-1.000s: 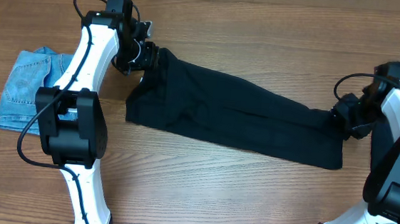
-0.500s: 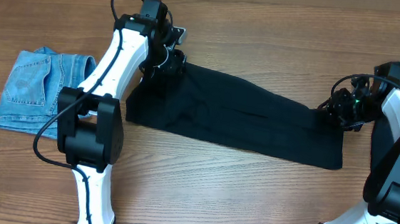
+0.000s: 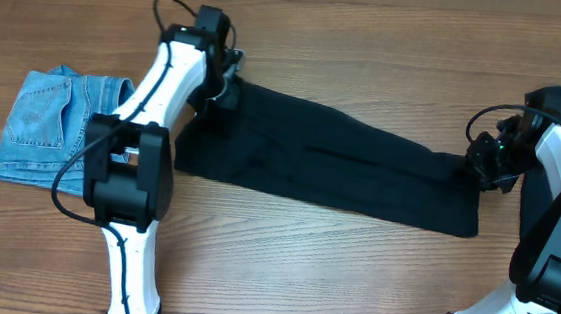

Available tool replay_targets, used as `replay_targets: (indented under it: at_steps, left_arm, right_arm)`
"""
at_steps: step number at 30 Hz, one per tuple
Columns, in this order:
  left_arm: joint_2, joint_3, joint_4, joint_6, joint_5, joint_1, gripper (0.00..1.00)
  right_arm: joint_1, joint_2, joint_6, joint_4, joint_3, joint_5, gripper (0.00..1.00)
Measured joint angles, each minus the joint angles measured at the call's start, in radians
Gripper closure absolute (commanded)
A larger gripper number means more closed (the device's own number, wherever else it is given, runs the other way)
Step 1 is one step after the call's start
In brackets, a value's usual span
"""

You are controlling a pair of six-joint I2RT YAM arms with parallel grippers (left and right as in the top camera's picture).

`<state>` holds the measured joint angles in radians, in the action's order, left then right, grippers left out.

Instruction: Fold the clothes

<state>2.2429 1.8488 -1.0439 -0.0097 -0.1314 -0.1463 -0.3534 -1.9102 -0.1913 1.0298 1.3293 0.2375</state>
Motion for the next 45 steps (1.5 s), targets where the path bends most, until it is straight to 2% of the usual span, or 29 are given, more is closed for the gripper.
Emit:
replay_targets:
  at_steps: [5, 12, 13, 14, 16, 17, 18, 19, 21, 22, 26, 27, 29, 31, 33, 37, 40, 43, 44, 45]
  left_arm:
    - [0.0, 0.0, -0.025, -0.022, -0.021, 0.108, 0.96]
    - [0.0, 0.0, -0.027, -0.021, -0.095, 0.151, 0.96]
    - [0.0, 0.0, -0.028, -0.021, -0.097, 0.148, 0.96]
    - [0.0, 0.0, -0.032, -0.021, -0.097, 0.148, 0.96]
    - [0.0, 0.0, -0.041, -0.021, -0.097, 0.148, 0.96]
    - [0.0, 0.0, -0.045, -0.021, -0.097, 0.148, 0.96]
    - [0.0, 0.0, -0.047, -0.021, -0.097, 0.148, 0.96]
    - [0.0, 0.0, -0.051, -0.021, -0.097, 0.148, 0.96]
    - [0.0, 0.0, -0.062, -0.021, -0.097, 0.148, 0.96]
    - [0.0, 0.0, -0.07, -0.021, -0.097, 0.148, 0.96]
    - [0.0, 0.0, -0.097, -0.02, -0.088, 0.148, 0.96]
    - [0.0, 0.0, -0.101, -0.02, -0.087, 0.148, 0.87]
    - [0.0, 0.0, -0.106, -0.015, -0.083, 0.148, 0.54]
    - [0.0, 0.0, -0.109, -0.017, -0.082, 0.148, 0.47]
    - [0.0, 0.0, -0.109, -0.015, -0.084, 0.148, 0.34]
    - [0.0, 0.033, -0.129, -0.015, -0.109, 0.149, 0.28]
    - [0.0, 0.117, -0.174, -0.014, -0.138, 0.149, 0.26]
    - [0.0, 0.225, -0.224, -0.014, -0.163, 0.149, 0.25]
    - [0.0, 0.261, -0.247, -0.014, -0.169, 0.149, 0.25]
    - [0.0, 0.299, -0.269, -0.014, -0.173, 0.149, 0.25]
  right_arm:
    - [0.001, 0.0, -0.039, 0.018, 0.0, -0.028, 0.91]
    - [0.002, 0.0, -0.056, 0.039, 0.0, -0.027, 0.92]
    - [0.002, 0.0, -0.041, 0.059, 0.0, -0.024, 0.87]
    - [0.002, 0.0, -0.023, 0.083, 0.0, -0.021, 0.79]
    - [0.002, 0.0, 0.008, 0.117, 0.0, -0.018, 0.76]
    - [0.002, 0.0, 0.013, 0.122, 0.0, -0.017, 0.66]
    - [0.001, 0.0, 0.012, 0.125, 0.0, -0.018, 0.42]
    - [-0.001, 0.0, 0.01, 0.128, 0.0, -0.018, 0.33]
    - [-0.007, 0.0, 0.0, 0.134, 0.0, -0.021, 0.25]
    - [-0.016, 0.0, -0.007, 0.127, 0.0, -0.029, 0.24]
    - [-0.075, 0.0, -0.019, 0.051, 0.0, -0.021, 0.3]
    - [-0.095, 0.0, -0.002, 0.036, 0.0, 0.003, 0.3]
    - [-0.124, 0.0, 0.037, 0.024, 0.0, 0.063, 0.3]
    - [-0.134, 0.0, 0.076, 0.023, 0.0, 0.112, 0.3]
    - [-0.123, 0.0, 0.096, 0.01, 0.0, 0.131, 0.3]
    - [-0.089, 0.003, 0.119, -0.057, -0.045, 0.14, 0.31]
    - [-0.074, 0.006, 0.118, -0.122, -0.125, 0.14, 0.38]
    - [-0.074, 0.015, 0.099, -0.172, -0.182, 0.148, 0.52]
    - [-0.073, 0.018, 0.096, -0.186, -0.192, 0.157, 0.58]
    - [-0.071, 0.019, 0.099, -0.193, -0.199, 0.17, 0.78]
